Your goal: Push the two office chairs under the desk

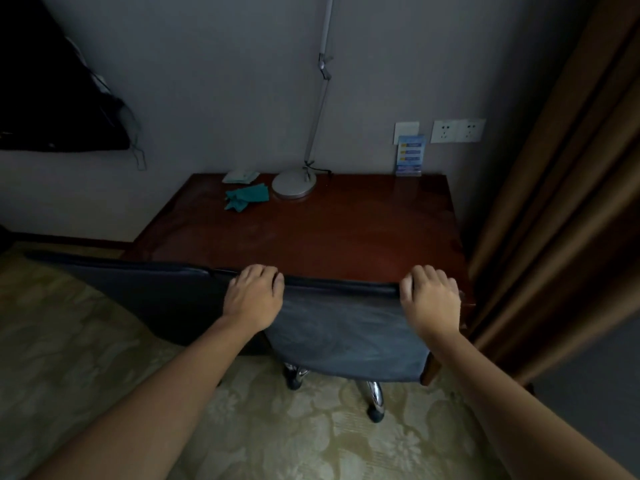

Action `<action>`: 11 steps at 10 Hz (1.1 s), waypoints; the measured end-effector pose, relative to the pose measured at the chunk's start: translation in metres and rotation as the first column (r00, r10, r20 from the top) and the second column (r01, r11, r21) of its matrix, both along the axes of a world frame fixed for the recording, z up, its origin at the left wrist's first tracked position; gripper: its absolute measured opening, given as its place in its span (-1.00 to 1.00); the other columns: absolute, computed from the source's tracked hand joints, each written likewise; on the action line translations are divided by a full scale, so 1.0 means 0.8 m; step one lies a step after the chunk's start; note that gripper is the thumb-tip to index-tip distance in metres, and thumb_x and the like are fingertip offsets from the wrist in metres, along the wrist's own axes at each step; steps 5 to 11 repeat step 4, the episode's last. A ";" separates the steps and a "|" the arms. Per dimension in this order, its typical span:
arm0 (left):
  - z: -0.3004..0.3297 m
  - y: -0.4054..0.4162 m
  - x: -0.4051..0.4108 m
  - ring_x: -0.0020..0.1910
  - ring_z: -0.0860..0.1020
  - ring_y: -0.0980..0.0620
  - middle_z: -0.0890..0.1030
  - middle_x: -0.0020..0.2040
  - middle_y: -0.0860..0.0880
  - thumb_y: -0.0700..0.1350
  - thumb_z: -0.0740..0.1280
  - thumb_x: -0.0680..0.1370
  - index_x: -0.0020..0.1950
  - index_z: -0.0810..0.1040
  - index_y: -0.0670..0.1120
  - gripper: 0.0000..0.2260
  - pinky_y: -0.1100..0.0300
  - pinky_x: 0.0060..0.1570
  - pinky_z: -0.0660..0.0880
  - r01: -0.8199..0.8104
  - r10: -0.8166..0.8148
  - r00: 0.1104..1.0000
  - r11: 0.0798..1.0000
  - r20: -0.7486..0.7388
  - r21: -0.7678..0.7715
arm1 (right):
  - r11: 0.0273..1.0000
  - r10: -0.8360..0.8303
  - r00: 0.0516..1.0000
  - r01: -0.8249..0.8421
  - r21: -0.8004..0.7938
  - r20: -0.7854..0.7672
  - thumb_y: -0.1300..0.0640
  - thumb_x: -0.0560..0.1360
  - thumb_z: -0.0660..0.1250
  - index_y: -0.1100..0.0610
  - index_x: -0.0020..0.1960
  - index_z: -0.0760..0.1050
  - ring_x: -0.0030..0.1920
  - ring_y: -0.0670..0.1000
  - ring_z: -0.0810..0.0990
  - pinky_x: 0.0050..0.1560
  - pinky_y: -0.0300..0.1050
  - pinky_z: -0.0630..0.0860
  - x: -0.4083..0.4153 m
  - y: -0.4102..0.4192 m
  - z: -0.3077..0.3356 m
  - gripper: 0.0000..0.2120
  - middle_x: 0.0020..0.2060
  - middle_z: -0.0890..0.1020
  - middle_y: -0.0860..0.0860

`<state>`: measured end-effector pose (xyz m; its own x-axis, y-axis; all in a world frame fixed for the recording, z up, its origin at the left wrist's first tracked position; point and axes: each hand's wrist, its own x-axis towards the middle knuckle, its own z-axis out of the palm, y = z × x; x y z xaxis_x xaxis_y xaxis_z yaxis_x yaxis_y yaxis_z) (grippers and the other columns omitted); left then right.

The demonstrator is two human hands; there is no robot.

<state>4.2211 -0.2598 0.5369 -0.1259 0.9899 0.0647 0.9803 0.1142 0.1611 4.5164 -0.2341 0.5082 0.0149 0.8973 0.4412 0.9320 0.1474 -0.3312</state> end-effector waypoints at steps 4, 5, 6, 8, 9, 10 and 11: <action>0.089 0.018 -0.010 -0.36 0.55 0.05 0.58 -0.38 0.04 0.12 0.15 0.60 -0.29 0.53 -0.04 -0.62 0.15 -0.39 0.42 0.080 -0.087 0.967 0.996 0.240 0.039 | 0.887 0.020 0.989 -0.087 -0.454 -0.149 0.02 0.50 0.19 -0.03 -0.02 0.56 -0.05 0.06 0.58 -0.19 -0.11 0.41 -0.031 -0.023 0.087 -0.82 -0.12 0.60 -0.02; 0.089 0.018 -0.010 -0.36 0.55 0.05 0.58 -0.38 0.04 0.12 0.15 0.60 -0.29 0.53 -0.04 -0.62 0.15 -0.39 0.42 0.080 -0.087 0.967 0.996 0.240 0.039 | 0.887 0.020 0.989 -0.087 -0.454 -0.149 0.02 0.50 0.19 -0.03 -0.02 0.56 -0.05 0.06 0.58 -0.19 -0.11 0.41 -0.031 -0.023 0.087 -0.82 -0.12 0.60 -0.02; 0.089 0.018 -0.010 -0.36 0.55 0.05 0.58 -0.38 0.04 0.12 0.15 0.60 -0.29 0.53 -0.04 -0.62 0.15 -0.39 0.42 0.080 -0.087 0.967 0.996 0.240 0.039 | 0.887 0.020 0.989 -0.087 -0.454 -0.149 0.02 0.50 0.19 -0.03 -0.02 0.56 -0.05 0.06 0.58 -0.19 -0.11 0.41 -0.031 -0.023 0.087 -0.82 -0.12 0.60 -0.02; 0.089 0.018 -0.010 -0.36 0.55 0.05 0.58 -0.38 0.04 0.12 0.15 0.60 -0.29 0.53 -0.04 -0.62 0.15 -0.39 0.42 0.080 -0.087 0.967 0.996 0.240 0.039 | 0.887 0.020 0.989 -0.087 -0.454 -0.149 0.02 0.50 0.19 -0.03 -0.02 0.56 -0.05 0.06 0.58 -0.19 -0.11 0.41 -0.031 -0.023 0.087 -0.82 -0.12 0.60 -0.02; 0.089 0.018 -0.010 -0.36 0.55 0.05 0.58 -0.38 0.04 0.12 0.15 0.60 -0.29 0.53 -0.04 -0.62 0.15 -0.39 0.42 0.080 -0.087 0.967 0.996 0.240 0.039 | 0.887 0.020 0.989 -0.087 -0.454 -0.149 0.02 0.50 0.19 -0.03 -0.02 0.56 -0.05 0.06 0.58 -0.19 -0.11 0.41 -0.031 -0.023 0.087 -0.82 -0.12 0.60 -0.02; 0.089 0.018 -0.010 -0.36 0.55 0.05 0.58 -0.38 0.04 0.12 0.15 0.60 -0.29 0.53 -0.04 -0.62 0.15 -0.39 0.42 0.080 -0.087 0.967 0.996 0.240 0.039 | 0.887 0.020 0.989 -0.087 -0.454 -0.149 0.02 0.50 0.19 -0.03 -0.02 0.56 -0.05 0.06 0.58 -0.19 -0.11 0.41 -0.031 -0.023 0.087 -0.82 -0.12 0.60 -0.02; 0.089 0.018 -0.010 -0.36 0.55 0.05 0.58 -0.38 0.04 0.12 0.15 0.60 -0.29 0.53 -0.04 -0.62 0.15 -0.39 0.42 0.080 -0.087 0.967 0.996 0.240 0.039 | 0.887 0.020 0.989 -0.087 -0.454 -0.149 0.02 0.50 0.19 -0.03 -0.02 0.56 -0.05 0.06 0.58 -0.19 -0.11 0.41 -0.031 -0.023 0.087 -0.82 -0.12 0.60 -0.02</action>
